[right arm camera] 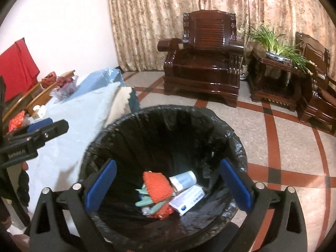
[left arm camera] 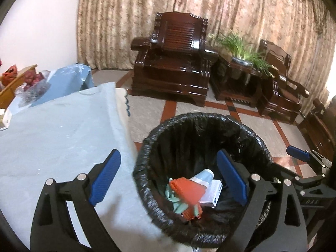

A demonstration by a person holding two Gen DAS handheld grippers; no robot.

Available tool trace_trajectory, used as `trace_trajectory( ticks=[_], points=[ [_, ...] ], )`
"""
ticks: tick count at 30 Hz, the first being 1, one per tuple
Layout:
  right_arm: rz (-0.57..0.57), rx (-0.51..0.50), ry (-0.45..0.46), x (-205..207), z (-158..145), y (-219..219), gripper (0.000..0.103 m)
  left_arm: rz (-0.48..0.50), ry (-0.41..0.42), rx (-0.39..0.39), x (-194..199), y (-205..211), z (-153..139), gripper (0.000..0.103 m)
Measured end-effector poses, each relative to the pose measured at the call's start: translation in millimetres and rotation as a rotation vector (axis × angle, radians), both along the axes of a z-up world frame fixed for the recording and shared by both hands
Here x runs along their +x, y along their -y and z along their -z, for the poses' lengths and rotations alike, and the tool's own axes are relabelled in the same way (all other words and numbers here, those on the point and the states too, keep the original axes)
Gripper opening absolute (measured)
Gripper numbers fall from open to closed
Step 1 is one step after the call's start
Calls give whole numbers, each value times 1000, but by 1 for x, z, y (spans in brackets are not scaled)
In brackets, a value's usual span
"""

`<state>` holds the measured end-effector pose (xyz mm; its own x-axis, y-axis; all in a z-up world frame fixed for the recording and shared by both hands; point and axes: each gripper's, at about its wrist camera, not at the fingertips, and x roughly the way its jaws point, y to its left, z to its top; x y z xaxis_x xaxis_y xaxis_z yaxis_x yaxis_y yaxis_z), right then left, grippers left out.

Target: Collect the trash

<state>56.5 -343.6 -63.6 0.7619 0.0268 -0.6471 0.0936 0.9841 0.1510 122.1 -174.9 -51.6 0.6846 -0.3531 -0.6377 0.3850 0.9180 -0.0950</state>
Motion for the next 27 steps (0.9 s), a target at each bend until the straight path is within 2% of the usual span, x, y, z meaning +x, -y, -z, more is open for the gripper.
trace_trajectory(
  ticks=[14, 27],
  points=[
    [-58, -1, 61, -28, -53, -39, 97, -69, 30, 5, -48, -39, -36, 95],
    [-89, -31, 84, -41, -75, -56, 97, -89, 81, -1, -81, -54, -62, 95]
  ],
)
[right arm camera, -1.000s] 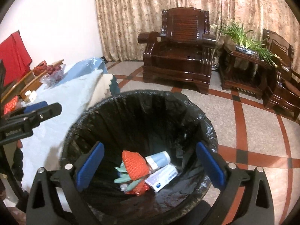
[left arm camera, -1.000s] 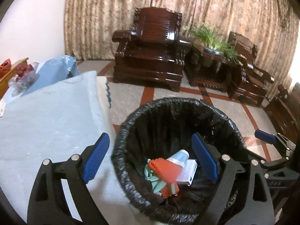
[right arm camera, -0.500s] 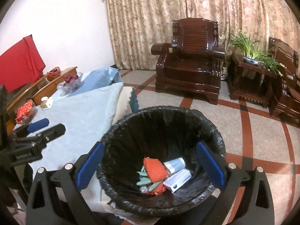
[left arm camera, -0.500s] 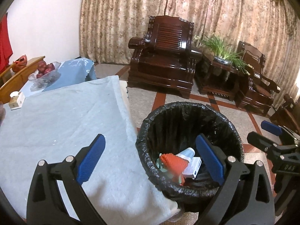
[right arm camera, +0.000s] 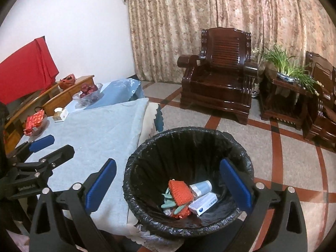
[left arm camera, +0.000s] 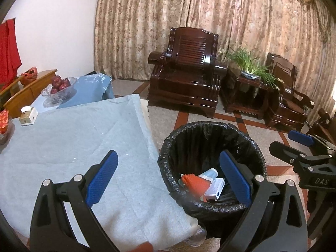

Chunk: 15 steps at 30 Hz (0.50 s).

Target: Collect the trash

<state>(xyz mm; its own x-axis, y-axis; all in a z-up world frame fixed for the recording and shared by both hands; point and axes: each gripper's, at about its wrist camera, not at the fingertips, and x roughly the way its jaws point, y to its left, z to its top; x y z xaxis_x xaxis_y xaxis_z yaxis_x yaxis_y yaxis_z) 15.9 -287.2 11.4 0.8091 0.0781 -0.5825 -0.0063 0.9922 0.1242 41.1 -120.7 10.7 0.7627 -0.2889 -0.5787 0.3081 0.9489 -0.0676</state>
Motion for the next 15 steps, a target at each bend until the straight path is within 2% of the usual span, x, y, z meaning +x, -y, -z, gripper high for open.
trace_trajectory(
  ticks=[15],
  points=[
    [-24, -13, 21, -5, -8, -11, 97, -14, 28, -10, -11, -9, -10, 95]
  ],
)
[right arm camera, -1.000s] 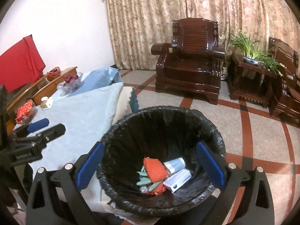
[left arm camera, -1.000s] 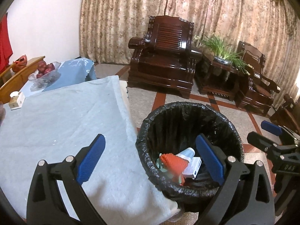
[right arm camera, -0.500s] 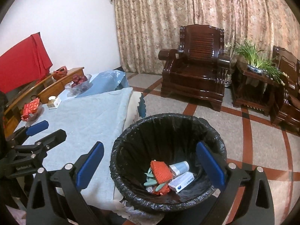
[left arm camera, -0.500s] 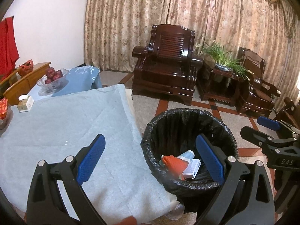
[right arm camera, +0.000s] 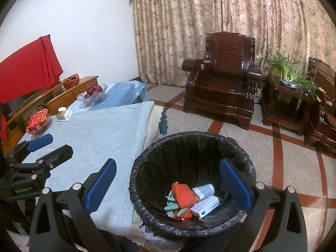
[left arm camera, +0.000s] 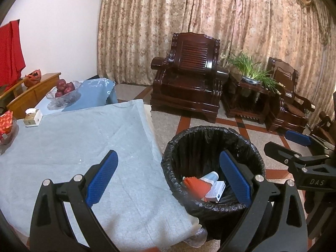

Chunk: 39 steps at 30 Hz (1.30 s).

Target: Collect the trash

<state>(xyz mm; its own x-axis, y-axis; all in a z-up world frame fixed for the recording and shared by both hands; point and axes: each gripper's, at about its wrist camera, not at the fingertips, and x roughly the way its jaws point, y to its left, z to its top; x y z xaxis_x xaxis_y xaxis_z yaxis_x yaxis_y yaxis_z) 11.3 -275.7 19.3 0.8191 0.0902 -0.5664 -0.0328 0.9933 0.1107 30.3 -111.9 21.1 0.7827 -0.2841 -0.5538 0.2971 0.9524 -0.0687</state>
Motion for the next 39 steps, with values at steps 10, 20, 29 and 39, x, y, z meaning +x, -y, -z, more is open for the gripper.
trace_trajectory(
  ticks=[10, 20, 29, 39],
  points=[
    [0, 0, 0, 0, 0, 0, 97, -1, 4, 1, -1, -3, -2, 95],
    [0, 0, 0, 0, 0, -1, 97, -1, 2, 1, -1, -3, -1, 95],
    [0, 0, 0, 1, 0, -1, 97, -1, 2, 1, -2, -3, 0, 95],
    [0, 0, -1, 1, 0, -1, 97, -2, 2, 1, -2, -3, -1, 95]
  ],
)
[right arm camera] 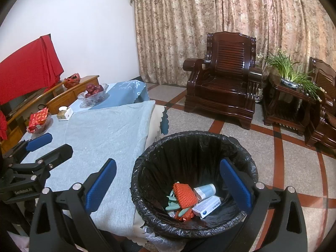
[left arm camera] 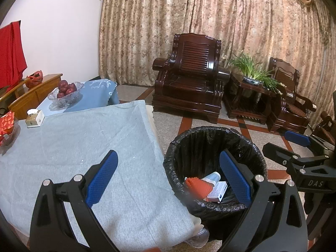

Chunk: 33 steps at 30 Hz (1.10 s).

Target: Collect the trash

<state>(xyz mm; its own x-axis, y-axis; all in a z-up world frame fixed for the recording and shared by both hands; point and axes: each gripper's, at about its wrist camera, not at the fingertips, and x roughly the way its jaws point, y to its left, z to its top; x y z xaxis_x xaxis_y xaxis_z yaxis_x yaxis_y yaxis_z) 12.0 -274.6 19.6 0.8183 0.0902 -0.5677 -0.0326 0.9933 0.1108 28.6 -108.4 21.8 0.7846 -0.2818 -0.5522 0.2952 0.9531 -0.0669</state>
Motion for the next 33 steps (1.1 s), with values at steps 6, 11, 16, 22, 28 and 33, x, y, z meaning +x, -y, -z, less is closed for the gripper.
trace_trajectory(
  ticks=[6, 11, 16, 22, 28, 33],
  points=[
    [0, 0, 0, 0, 0, 0, 97, 0, 0, 0, 0, -1, 0, 95],
    [-1, 0, 1, 0, 0, 0, 97, 0, 0, 0, 0, 0, 0, 95],
    [0, -1, -2, 0, 0, 0, 97, -1, 0, 1, -1, 0, 0, 95],
    [0, 0, -1, 0, -1, 0, 97, 0, -1, 1, -1, -1, -1, 95],
    [1, 0, -3, 1, 0, 0, 97, 0, -1, 2, -1, 0, -1, 95],
    [0, -1, -1, 1, -1, 0, 97, 0, -1, 2, -1, -1, -1, 95]
  ],
)
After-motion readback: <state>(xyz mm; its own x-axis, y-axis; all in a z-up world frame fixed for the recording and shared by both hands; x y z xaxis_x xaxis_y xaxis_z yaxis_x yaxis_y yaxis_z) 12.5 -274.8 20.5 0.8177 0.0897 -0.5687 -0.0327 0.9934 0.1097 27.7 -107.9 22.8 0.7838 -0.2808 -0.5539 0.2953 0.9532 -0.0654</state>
